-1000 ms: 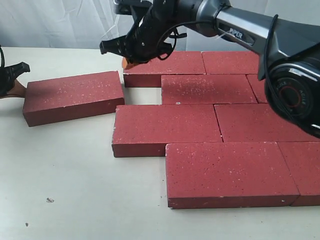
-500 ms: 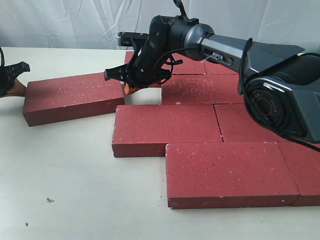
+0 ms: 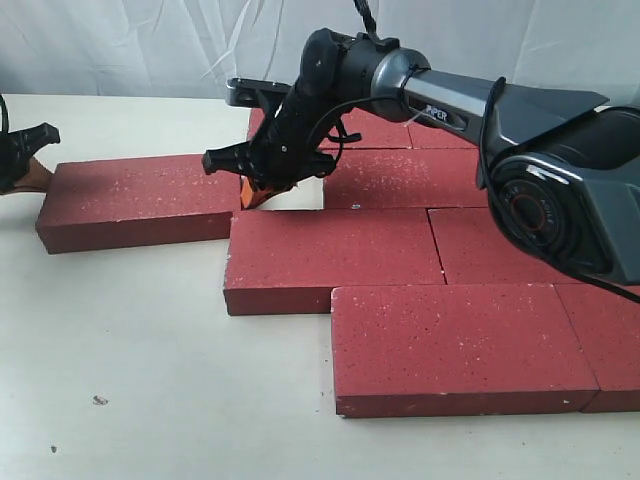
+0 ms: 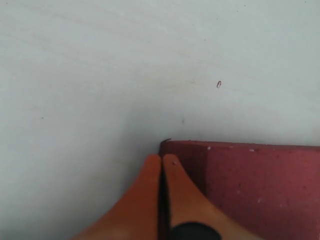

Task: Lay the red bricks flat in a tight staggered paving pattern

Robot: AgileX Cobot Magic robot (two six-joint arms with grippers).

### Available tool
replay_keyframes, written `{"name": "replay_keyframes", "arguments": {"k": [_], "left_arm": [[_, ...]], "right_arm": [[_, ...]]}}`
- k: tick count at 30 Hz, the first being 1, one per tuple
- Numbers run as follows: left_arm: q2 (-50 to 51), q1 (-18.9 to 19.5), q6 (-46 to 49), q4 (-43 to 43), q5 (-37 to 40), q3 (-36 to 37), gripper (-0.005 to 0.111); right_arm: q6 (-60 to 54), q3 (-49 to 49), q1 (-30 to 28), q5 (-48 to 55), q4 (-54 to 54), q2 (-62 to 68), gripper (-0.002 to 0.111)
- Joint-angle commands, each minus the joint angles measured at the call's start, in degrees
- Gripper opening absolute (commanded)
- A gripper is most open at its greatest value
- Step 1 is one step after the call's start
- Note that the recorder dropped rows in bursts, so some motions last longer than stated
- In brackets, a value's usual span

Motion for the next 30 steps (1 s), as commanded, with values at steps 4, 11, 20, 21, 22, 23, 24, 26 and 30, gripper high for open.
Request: {"name": "replay_keyframes", "arguments": {"k": [4,11,20,21,22,23,24,26,30], "left_arm": [[0.37,-0.31,2.23,-6.16,0.36,0.28,0.0],[0.37,-0.31,2.34,-6.88,-0.64,0.28,0.0],[0.37,-0.31,2.94,-6.68,-2.61,0.28,0.0],[0.37,-0.31,3.44,-6.68,-2.61,0.28,0.0],[0.37,-0.31,3.79,-6.68,-2.61,0.28,0.0],[0.37,-0.31,3.88,-6.68,-2.61,0.28,0.0],[0.37,-0.31,3.88,-6.68,-2.61,0.28,0.0],[0.37,-0.31,3.86,-6.78,-2.61,0.28,0.0],[0.37,-0.31,3.86,-6.78,-2.27,0.28,0.0]], "right_arm": [[-0.83,0.03,-0.11,0.11,0.98,-0.23,-0.001],[0.78,0.03,-0.11,0.01,-1.75,-0.23,-0.001],[9.38,0.03,-2.22,-0.12,-7.91,-1.11,-0.001],[9.88,0.03,-2.56,-0.14,-7.91,-1.35,-0.001],[10.32,0.03,-3.15,-0.37,-7.91,-1.67,-0.001],[10.32,0.03,-3.76,-0.37,-7.91,-1.88,-0.001],[10.32,0.03,-4.23,-0.37,-7.91,-2.21,-0.001],[10.32,0.03,-5.06,-0.37,-8.33,-2.68,-0.001],[10.32,0.03,-5.71,-0.88,-8.62,-3.5,-0.001]]}}
